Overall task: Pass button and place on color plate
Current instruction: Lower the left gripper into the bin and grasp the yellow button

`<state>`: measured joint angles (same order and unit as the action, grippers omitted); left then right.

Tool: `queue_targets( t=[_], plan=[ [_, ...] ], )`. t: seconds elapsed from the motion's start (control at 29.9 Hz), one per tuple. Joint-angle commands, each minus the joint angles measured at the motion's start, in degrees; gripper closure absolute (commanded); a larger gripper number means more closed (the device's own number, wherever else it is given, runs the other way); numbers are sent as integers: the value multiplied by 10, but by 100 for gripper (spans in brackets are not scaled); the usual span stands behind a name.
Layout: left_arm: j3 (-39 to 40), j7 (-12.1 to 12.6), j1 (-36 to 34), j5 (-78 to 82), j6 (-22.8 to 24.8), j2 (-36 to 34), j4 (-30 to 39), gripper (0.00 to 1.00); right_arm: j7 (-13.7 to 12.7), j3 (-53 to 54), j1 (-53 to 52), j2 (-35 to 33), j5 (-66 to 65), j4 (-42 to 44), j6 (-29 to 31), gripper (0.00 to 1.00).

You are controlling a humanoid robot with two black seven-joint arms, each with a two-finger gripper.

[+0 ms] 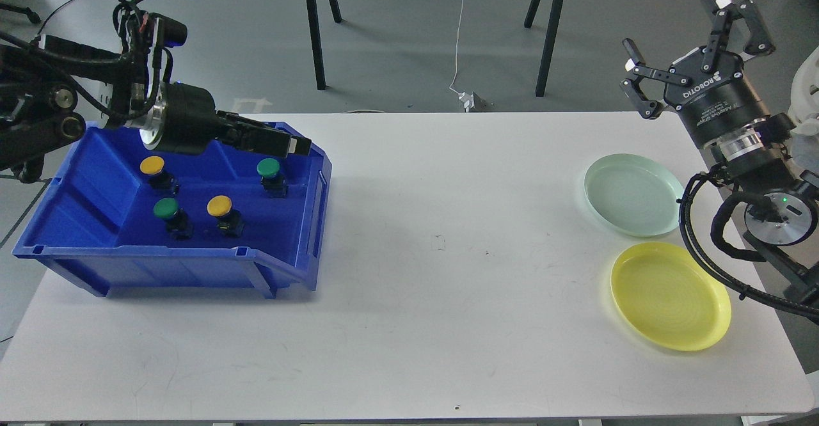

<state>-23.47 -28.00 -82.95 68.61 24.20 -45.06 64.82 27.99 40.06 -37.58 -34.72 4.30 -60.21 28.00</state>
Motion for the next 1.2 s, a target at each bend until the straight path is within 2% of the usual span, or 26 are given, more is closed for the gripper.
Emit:
queue_targets(
  t=[0.0, 0.37, 0.53, 1.17],
  plan=[
    [-16, 0, 15, 4, -15, 3, -12, 0, 0, 1, 1, 0, 0, 0, 0, 1],
    [-16, 0, 71, 35, -19, 15, -90, 0, 0, -1, 2, 14, -2, -1, 0, 1],
    [-16, 0, 101, 37, -40, 32, -130, 0, 0, -2, 3, 14, -2, -2, 0, 1],
    [-16, 0, 144, 36, -42, 68, -217, 0, 0, -1, 7, 14, -2, -4, 0, 1]
  ],
)
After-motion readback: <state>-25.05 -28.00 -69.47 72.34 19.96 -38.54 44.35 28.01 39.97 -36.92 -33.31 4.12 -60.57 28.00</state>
